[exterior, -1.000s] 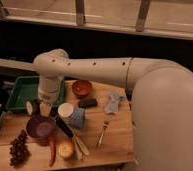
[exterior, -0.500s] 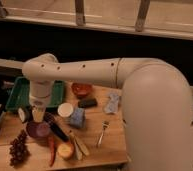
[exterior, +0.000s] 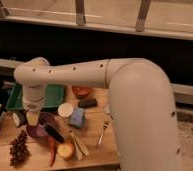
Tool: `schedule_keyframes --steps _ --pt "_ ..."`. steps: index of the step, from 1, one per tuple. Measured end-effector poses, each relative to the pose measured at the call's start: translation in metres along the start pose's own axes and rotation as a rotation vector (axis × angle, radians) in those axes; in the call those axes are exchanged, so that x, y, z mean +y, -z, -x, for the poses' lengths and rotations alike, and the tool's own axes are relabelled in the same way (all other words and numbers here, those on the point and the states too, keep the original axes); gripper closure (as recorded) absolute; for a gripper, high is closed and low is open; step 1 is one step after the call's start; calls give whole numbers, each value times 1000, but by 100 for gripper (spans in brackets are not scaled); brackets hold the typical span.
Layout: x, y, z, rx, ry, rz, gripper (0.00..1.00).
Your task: Wipe purple bowl with brush
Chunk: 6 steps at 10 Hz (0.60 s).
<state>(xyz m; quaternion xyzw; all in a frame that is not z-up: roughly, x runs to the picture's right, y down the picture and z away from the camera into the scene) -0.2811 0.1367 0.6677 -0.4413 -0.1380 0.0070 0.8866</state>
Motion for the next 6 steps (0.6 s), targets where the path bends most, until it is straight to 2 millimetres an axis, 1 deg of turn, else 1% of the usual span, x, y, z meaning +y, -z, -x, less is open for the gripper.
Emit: schedule_keyframes --steps 2,4,6 --pt "-3 -14 4 25 14 27 100" --pt "-6 -24 4 43 19 46 100" --pt "-11 -39 2 62 18 74 100"
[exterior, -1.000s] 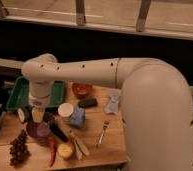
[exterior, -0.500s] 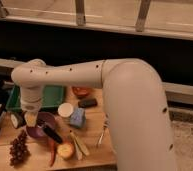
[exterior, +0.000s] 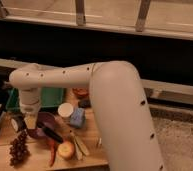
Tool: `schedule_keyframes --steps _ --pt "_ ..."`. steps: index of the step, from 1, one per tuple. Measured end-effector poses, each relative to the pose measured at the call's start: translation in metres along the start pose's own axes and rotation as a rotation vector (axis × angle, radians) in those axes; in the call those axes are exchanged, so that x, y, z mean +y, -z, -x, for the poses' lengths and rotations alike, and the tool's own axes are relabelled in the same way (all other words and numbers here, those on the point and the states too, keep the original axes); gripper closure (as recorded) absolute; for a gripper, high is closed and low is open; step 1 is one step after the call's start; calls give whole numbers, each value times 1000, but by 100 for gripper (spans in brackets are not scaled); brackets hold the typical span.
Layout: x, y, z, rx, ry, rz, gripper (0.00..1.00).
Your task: Wipe purple bowl with brush
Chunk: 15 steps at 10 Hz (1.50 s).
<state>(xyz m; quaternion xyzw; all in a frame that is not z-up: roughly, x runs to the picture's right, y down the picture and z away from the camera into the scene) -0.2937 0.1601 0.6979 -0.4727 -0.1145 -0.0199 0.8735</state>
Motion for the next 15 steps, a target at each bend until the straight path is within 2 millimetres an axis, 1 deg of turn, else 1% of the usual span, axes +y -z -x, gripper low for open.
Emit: schedule_keyframes --steps 3,7,8,9,11,14,15 --pt "-6 -20 2 33 6 41 100" --pt "-17 -29 -5 87 -3 61 100" --pt "-23 -29 -8 103 -10 60 100" --pt "-31 -26 -17 120 -25 54 100" --pt "-41 -22 -31 137 -50 47 100" --pt "-49 -18 -36 111 -75 33 100" --pt "-50 -14 -31 96 -65 23 100"
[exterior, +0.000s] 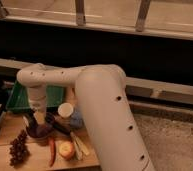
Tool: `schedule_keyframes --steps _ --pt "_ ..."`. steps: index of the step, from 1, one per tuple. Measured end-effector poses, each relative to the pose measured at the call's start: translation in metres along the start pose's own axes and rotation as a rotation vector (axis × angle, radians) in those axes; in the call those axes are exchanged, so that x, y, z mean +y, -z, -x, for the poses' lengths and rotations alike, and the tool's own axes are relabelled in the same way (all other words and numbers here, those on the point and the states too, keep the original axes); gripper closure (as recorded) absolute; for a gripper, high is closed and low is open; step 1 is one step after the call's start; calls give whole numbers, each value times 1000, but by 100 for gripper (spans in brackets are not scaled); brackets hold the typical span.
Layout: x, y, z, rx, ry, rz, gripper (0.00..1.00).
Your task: Wipe purple bowl with brush
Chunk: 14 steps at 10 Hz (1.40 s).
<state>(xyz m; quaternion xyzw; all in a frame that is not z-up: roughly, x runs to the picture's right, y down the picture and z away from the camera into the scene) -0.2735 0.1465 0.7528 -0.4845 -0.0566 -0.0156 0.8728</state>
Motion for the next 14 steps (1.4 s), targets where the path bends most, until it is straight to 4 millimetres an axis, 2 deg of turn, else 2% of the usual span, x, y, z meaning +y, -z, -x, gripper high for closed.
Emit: schedule_keyframes --steps 2,4,6,9,11,13,14 --pt "4 5 19 -24 40 -16 100" --pt "12 9 29 -34 79 -22 100" --pt "28 1 39 -39 113 -8 100" --pt "37 -8 13 -31 94 40 100" --pt "29 -4 -9 -30 49 37 100" --pt "16 2 -10 -31 36 20 100" --pt "7 5 0 -35 42 12 100"
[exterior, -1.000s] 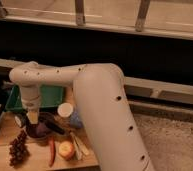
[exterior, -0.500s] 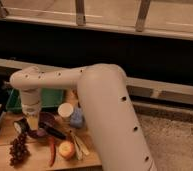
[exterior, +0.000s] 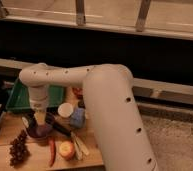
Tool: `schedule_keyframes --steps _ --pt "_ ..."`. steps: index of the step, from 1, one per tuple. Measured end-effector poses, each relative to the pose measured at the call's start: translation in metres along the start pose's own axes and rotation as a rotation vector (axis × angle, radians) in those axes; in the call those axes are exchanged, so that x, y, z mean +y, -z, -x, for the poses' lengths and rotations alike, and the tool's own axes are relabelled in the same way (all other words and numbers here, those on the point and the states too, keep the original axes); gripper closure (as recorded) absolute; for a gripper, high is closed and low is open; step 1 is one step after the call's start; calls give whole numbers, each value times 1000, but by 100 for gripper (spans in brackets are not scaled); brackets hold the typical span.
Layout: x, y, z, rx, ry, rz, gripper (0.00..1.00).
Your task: Wipe purple bowl with brush
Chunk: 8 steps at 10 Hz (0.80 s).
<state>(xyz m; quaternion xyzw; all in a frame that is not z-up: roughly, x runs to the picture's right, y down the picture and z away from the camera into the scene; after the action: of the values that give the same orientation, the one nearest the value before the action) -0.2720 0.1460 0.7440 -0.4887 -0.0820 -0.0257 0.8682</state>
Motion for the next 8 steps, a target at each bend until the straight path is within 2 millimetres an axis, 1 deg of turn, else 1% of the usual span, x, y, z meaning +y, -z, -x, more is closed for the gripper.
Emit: schedule_keyframes --steps 1,2,3,4,5,6,8 --pt "-7 1 12 -6 10 -6 100" --pt "-10 3 28 -15 34 -12 100" --pt "-7 3 43 -21 58 -14 100" --pt "1 1 53 -23 83 -14 100" --pt "10 -1 59 -18 104 -12 100" --pt "18 -6 59 -10 116 -3 100" --pt "27 -12 53 9 117 16 100"
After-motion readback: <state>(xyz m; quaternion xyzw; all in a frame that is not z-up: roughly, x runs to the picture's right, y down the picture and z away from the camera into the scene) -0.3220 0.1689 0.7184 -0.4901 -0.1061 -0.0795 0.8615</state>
